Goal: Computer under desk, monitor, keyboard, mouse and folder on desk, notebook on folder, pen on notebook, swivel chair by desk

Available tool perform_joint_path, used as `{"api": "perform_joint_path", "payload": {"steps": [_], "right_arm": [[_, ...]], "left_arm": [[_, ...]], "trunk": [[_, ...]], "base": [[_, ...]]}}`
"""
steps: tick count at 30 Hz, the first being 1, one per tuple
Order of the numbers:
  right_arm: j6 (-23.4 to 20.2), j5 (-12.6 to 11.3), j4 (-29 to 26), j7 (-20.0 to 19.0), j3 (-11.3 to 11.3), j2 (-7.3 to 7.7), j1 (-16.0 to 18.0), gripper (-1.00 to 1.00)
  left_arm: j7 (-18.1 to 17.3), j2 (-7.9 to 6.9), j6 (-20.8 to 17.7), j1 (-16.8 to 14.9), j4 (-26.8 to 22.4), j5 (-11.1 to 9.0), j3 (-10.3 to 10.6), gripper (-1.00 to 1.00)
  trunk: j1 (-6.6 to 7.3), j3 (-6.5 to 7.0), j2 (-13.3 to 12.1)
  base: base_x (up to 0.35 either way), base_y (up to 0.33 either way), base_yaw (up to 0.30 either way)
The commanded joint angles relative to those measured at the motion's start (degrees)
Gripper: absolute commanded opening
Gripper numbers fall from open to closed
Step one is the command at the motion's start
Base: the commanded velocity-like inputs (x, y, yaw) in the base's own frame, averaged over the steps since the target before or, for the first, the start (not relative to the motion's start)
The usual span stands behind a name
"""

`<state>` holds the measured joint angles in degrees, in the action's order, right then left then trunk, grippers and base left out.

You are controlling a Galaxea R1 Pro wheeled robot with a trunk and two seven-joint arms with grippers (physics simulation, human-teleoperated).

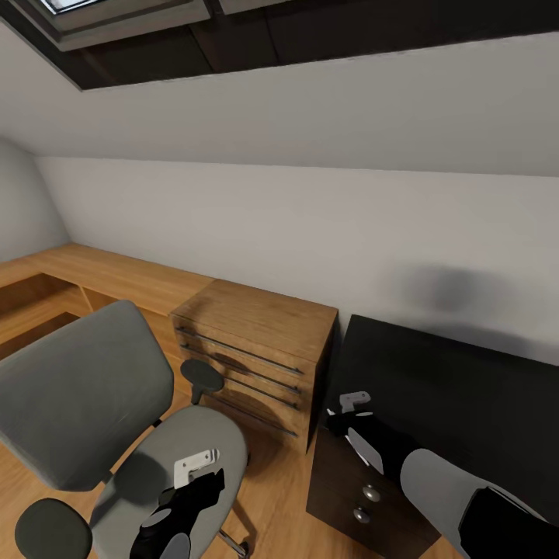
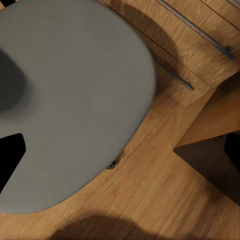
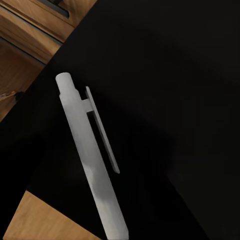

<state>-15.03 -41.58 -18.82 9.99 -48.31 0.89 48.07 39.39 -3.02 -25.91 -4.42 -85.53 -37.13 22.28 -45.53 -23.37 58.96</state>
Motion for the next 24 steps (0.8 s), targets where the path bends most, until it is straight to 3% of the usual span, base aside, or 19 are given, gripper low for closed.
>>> {"api": "perform_joint_path", "payload": {"steps": [1, 24], "right_arm": [[-0.6, -0.5, 1.4, 0.5, -0.6, 0.09, 0.0, -1.00], [-3.1, -0.6, 1.3, 0.5, -0.3, 0.28, 0.0, -1.00]], "left_arm": [[0.5, -0.06, -0.1, -0.1, -0.1, -0.4, 0.1, 1.00], [0.5, -0.06, -0.1, -0.1, -0.1, -0.4, 0.1, 1.00]], "trunk": [[-0.01, -0.08, 0.0], [-0.01, -0.08, 0.0]], "base": [[0.000, 0.000, 0.000], [0.000, 0.000, 0.000]]}}
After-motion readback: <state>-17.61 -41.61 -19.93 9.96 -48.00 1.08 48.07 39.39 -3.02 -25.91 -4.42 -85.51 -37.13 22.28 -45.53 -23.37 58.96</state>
